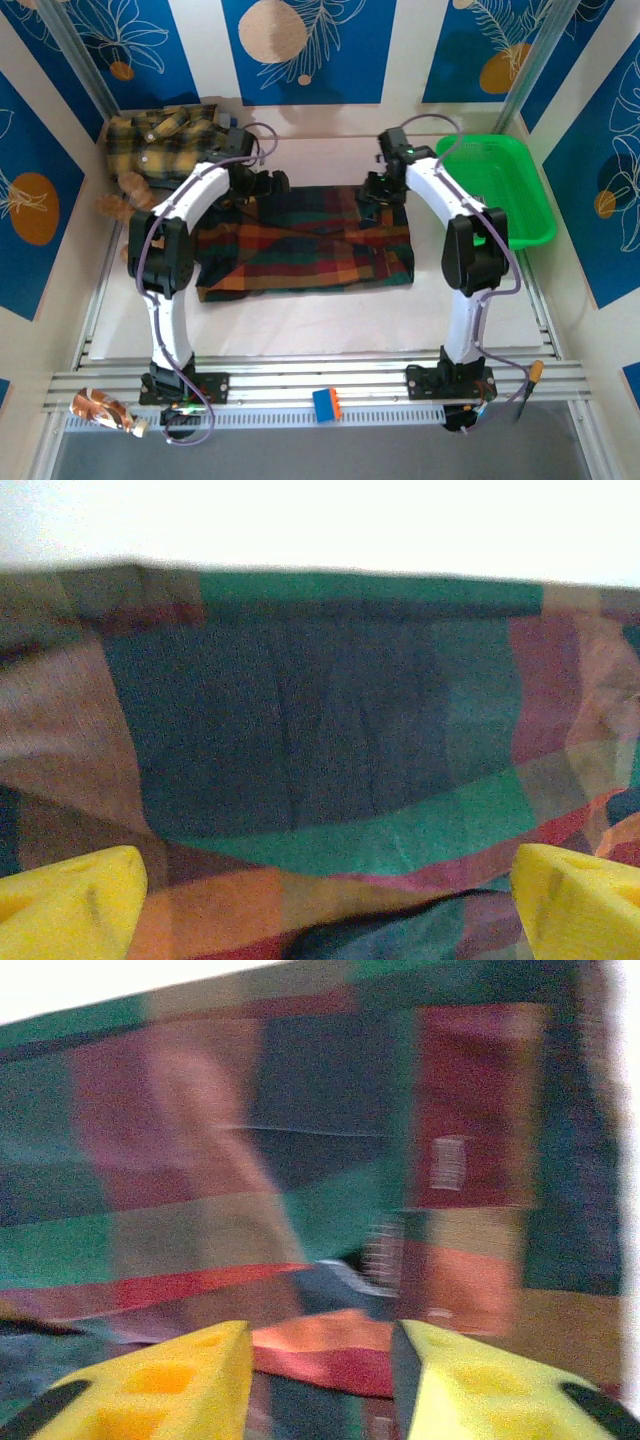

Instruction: Fold and stack the long sleeve shirts

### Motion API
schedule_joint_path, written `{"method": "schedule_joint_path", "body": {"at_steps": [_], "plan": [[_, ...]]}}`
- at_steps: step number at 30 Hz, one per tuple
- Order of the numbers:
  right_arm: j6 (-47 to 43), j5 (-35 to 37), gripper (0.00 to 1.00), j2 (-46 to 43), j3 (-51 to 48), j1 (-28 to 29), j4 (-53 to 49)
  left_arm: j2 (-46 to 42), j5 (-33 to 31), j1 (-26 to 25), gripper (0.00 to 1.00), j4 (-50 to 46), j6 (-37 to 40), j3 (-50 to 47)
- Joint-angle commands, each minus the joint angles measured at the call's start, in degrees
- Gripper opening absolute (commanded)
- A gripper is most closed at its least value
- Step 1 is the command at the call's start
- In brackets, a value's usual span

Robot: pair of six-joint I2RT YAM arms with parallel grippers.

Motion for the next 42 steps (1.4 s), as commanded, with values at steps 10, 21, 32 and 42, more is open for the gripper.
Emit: {"method": "schedule_joint_path", "body": {"at_steps": [10,21,32,42], "plan": [[14.0,12.9,0.22,5.1,-15.4,1.2,-6.5,4.0,-9.8,-6.9,0.71,-6.4,-4.2,-8.4],[27.2,5.0,0.2,-19.8,-47.2,10.7,-8.0,27.7,-2.3,-12.0,0.67,-11.0,4.7,26.6],[32.2,-15.4,0.21,-12.4,-40.5,31.0,3.2,44.5,13.6,-12.7,0.68,4.9,-2.8,52.7],[32.0,-16.1,0.28,-7.5,-23.3,36.8,-5.6,36.7,21.3,-10.3,0.85,11.2,-7.1,46.7]]}}
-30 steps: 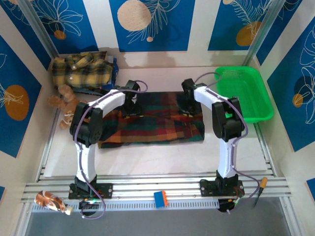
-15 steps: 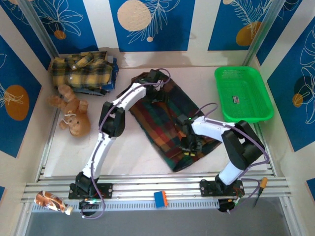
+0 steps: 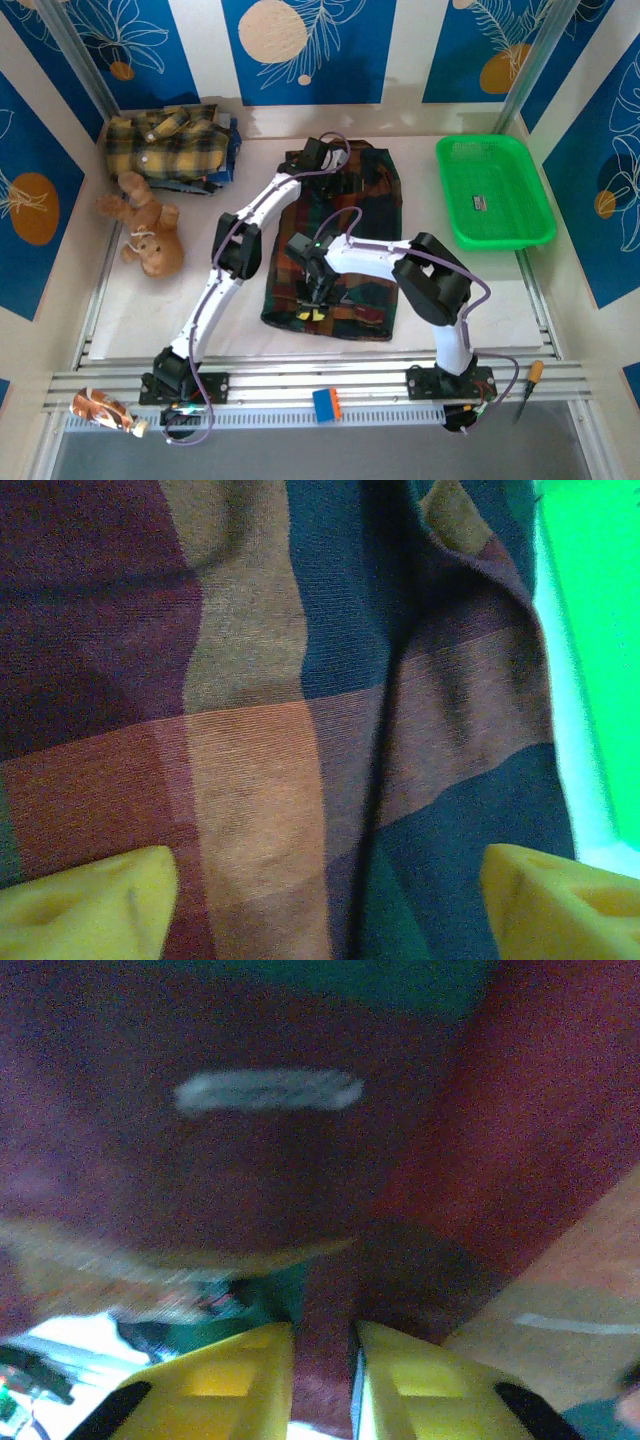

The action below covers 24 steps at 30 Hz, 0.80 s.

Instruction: Fold and stack the long sleeve shirts

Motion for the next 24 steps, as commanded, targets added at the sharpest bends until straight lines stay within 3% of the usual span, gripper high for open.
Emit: {"method": "schedule_joint_path", "body": {"at_steps": [1,3,8,13,18,24], "plan": [[2.0,0.3,0.33,-7.2,0.0,0.8,-6.5,-8.9,4.4,2.3,0.91,3.8,-2.9,-5.5],[3.3,2.3,0.42,-12.6,-1.3,1.5,-8.9,-15.3,4.7,3.9,1.0,6.7,-4.5,-10.3],[8.3,6.4,0.59,-25.5,-7.0,1.4,-15.8,-30.4,4.9,8.6,1.0,3.8,-3.7,-19.6],[11.7,6.6,0.68,-36.2,-19.6,-5.8,-16.0,-48.4,1.8,10.0,1.0,-0.1,3.1,-42.4],[9.5,5.9,0.7,-42.0,-28.9,-15.1,-12.2,-58.6,0.7,10.2,1.0,-11.9,10.8,-63.0],[3.4,3.6,0.7,-43.3,-34.9,-23.3,-6.4,-66.8,2.9,10.6,1.0,-15.8,14.1,-80.8]]}}
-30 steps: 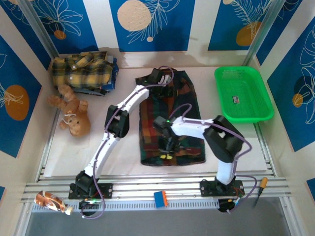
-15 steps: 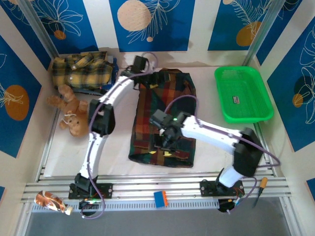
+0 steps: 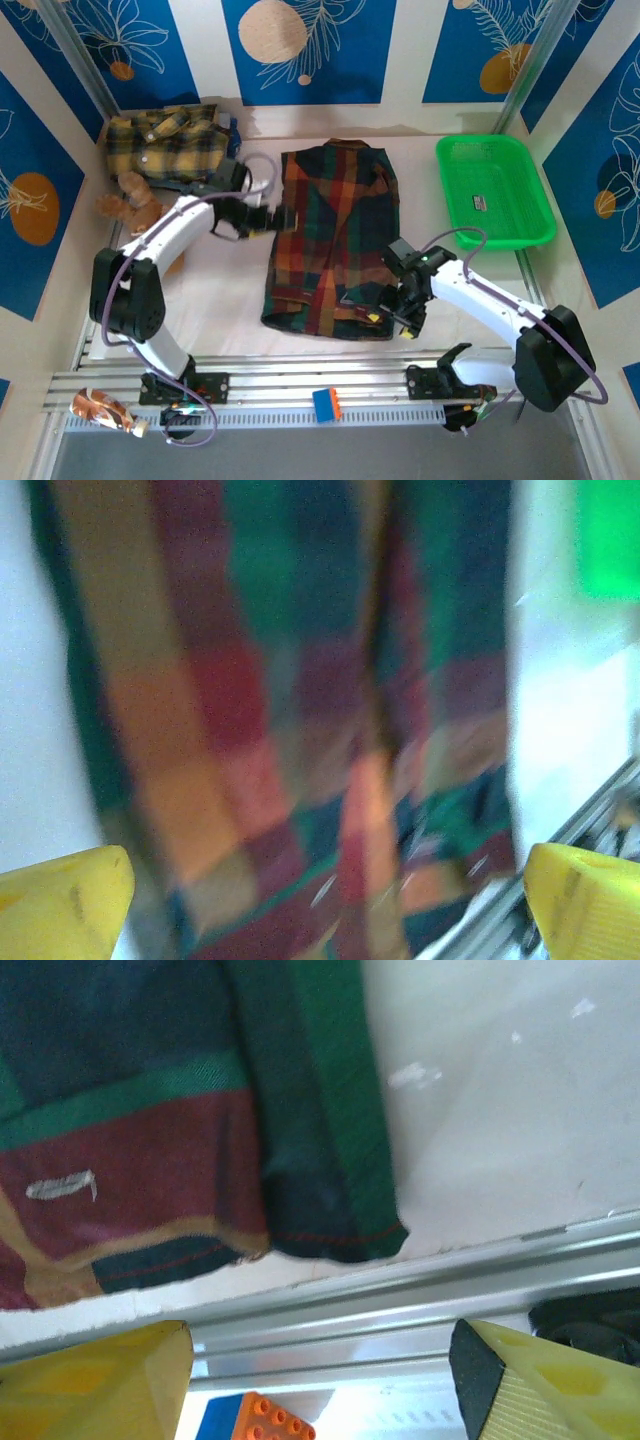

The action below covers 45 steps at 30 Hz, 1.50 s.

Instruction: Fold and stack the long sleeve shirts

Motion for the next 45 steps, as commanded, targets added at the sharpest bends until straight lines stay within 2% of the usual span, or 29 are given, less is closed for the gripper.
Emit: {"method": "schedule_joint_path", "body": {"at_steps": [1,6,11,15,21,25,29,31,33,39,41,45], "plan": [[-4.0,-3.1,0.7,-0.6,-2.2,-3.1,5.2,-3.3,2.1,0.4,1.0,-6.1,3.8,-4.5],[-6.6,-5.0,0.69,2.4,-3.7,-4.8,11.4,-4.0,0.0,0.4,1.0,-6.3,3.3,-8.0],[-7.3,-6.0,0.68,5.8,-5.3,-5.1,15.7,-3.1,4.2,0.4,1.0,-3.1,0.4,-11.8],[-7.6,-6.6,0.67,7.9,-4.8,-5.0,17.5,-1.2,2.9,0.4,1.0,-2.9,-0.6,-13.9],[-8.0,-7.1,0.65,10.9,-4.0,-4.8,19.3,1.4,7.8,-0.7,0.98,5.1,-6.6,-15.5],[-7.6,-7.3,0.59,12.5,-3.8,-4.5,20.1,3.8,9.6,-1.7,0.93,9.6,-10.4,-16.7],[-7.2,-7.3,0.5,12.8,-3.7,-4.2,20.1,6.1,9.2,-3.7,0.82,8.6,-10.5,-15.3],[-7.1,-7.4,0.42,12.9,-3.8,-4.2,20.2,6.9,7.9,-3.7,0.74,7.4,-10.2,-15.2],[-7.1,-7.7,0.35,13.2,-3.7,-4.2,20.4,7.4,7.5,-3.7,0.69,7.3,-10.3,-15.3],[-7.3,-9.0,0.16,12.6,-1.5,-4.0,18.7,8.4,8.6,-3.8,0.36,6.4,-9.7,-12.2],[-7.2,-9.4,0.11,11.4,-0.2,-4.0,17.2,8.6,8.1,-3.8,0.21,4.7,-8.7,-10.8],[-7.8,-10.3,0.02,9.3,3.3,-5.0,13.4,7.7,8.6,-3.6,0.05,3.0,-8.8,-8.5]]}}
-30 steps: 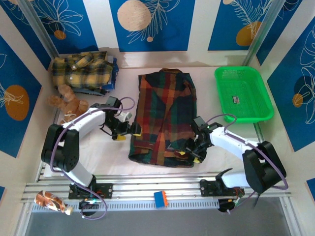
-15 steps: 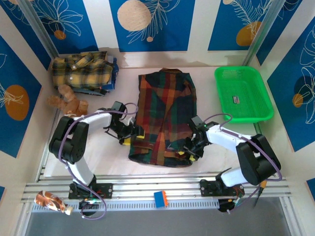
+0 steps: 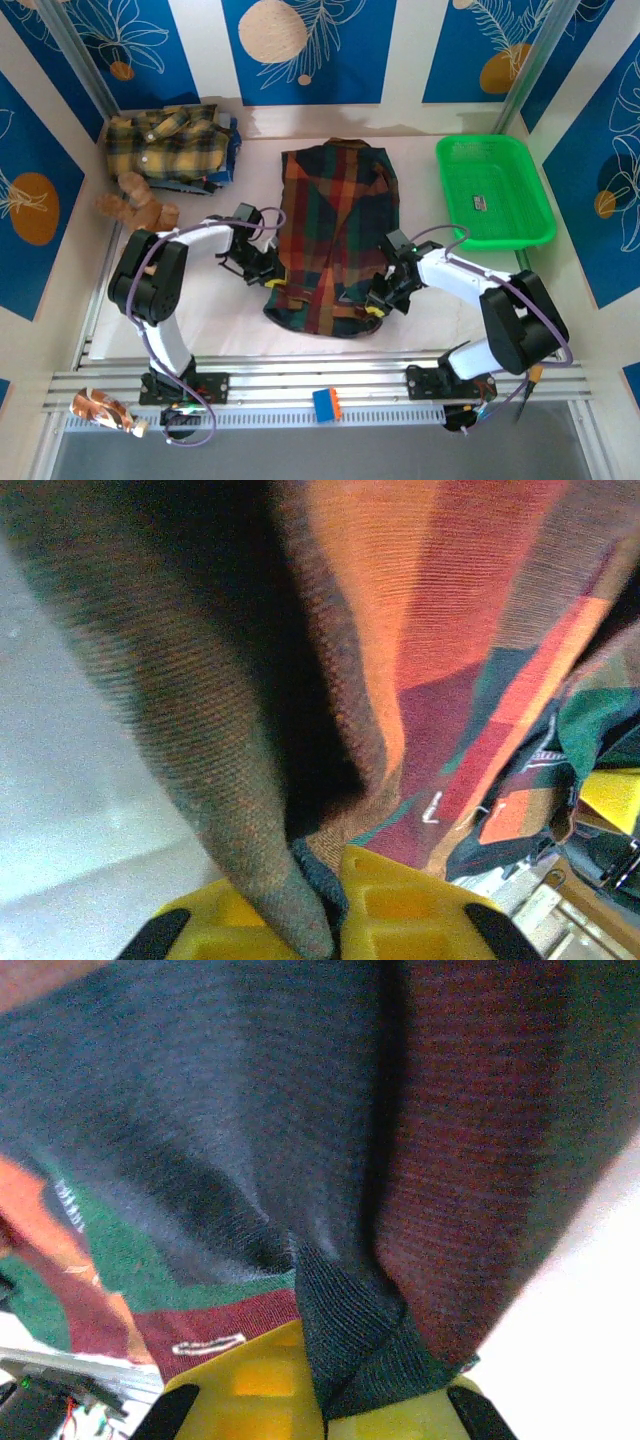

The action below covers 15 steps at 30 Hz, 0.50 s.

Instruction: Fold and stack the long sleeve shirts

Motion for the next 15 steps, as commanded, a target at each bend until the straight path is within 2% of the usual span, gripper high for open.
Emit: {"method": "schedule_joint_path", "body": {"at_steps": [1,7,15], "plan": [[-0.6,-2.3,0.01,-3.4,4.0,-1.2,-4.7,-0.9,1.6,-0.2,0.03,-2.9,0.5,3.0],[-2.8,-5.6,0.0,-4.0,10.8,-8.4,-5.4,-1.7,4.3,0.6,0.0,-2.3,-3.6,9.4],[-10.2,-10.4,0.0,8.2,27.5,-18.6,-6.7,4.6,8.5,3.1,0.0,5.3,-12.8,23.0]]}}
